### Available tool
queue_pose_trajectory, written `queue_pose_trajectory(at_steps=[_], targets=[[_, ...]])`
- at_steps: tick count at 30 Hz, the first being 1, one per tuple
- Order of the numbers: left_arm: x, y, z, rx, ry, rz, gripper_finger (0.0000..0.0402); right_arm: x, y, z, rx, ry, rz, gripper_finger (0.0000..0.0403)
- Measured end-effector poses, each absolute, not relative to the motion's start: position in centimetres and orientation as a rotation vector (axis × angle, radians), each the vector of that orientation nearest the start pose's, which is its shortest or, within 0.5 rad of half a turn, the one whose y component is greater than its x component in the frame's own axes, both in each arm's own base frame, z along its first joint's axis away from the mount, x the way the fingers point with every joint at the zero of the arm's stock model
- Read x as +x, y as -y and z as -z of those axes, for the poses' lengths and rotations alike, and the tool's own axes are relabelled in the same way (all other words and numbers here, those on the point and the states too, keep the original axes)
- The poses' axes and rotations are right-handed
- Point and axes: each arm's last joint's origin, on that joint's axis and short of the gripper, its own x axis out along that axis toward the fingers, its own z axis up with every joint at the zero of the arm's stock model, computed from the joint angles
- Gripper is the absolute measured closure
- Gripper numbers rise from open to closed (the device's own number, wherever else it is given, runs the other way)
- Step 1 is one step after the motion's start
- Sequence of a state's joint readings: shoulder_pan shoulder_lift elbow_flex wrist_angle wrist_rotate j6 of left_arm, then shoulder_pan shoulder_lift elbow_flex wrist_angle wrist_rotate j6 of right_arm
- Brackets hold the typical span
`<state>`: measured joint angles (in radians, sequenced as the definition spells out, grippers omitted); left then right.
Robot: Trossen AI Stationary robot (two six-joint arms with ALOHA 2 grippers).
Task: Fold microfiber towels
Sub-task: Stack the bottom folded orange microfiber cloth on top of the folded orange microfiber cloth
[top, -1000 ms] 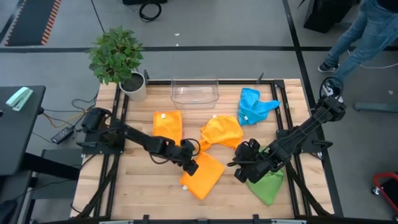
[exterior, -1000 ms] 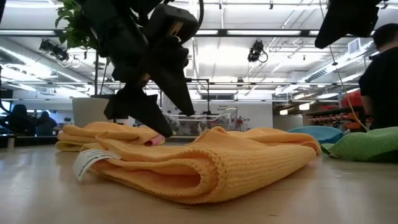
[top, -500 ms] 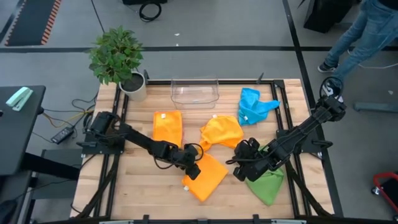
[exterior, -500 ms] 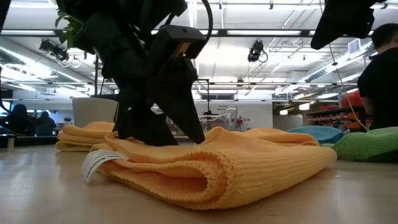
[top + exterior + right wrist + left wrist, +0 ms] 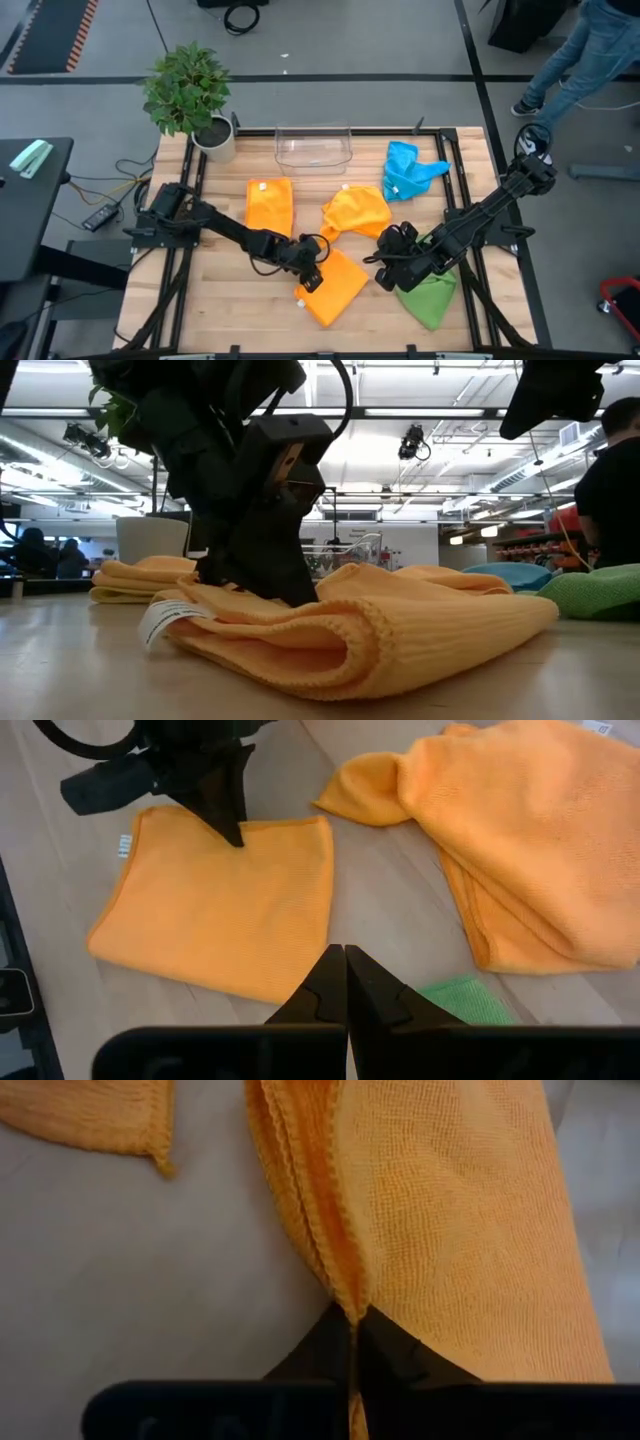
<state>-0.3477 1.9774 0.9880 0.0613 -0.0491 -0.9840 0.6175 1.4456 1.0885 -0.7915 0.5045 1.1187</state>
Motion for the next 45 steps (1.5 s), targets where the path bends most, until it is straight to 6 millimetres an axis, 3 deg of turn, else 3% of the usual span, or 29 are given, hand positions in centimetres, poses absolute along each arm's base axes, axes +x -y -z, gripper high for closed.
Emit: queue_pose_trajectory(at_steps=[5, 12, 17, 25, 37, 42, 45], targets=[[34.5, 11.7, -11.5, -0.761, -0.941, -0.157, 0.0391, 23.3, -14.8, -25.1, 0.418, -0.87, 0.428, 0.0401], [33.1, 10.6, -18.1, -0.799, -0.823, -0.11, 0.0391, 23.3, -14.8, -25.1, 0.41, -0.873, 0.425, 0.0401], [31.5, 9.7, -21.7, -0.805, -0.746, -0.145, 0.0391, 23.2, -14.8, -25.1, 0.399, -0.876, 0.421, 0.0401], [29.4, 6.9, -25.0, -0.865, -0.648, -0.315, 0.0391, 23.2, -14.8, -25.1, 0.386, -0.879, 0.422, 0.0401], [25.3, 1.9, -27.6, -0.809, -0.668, -0.526, 0.0391, 23.2, -14.8, -25.1, 0.382, -0.88, 0.42, 0.0401], [22.6, 0.1, -25.6, -0.751, -0.86, -0.806, 0.0391, 23.2, -14.8, -25.1, 0.386, -0.875, 0.426, 0.0401], [21.8, -0.9, -23.4, -0.785, -0.937, -0.867, 0.0391, 23.2, -14.8, -25.2, 0.395, -0.863, 0.436, 0.0401]])
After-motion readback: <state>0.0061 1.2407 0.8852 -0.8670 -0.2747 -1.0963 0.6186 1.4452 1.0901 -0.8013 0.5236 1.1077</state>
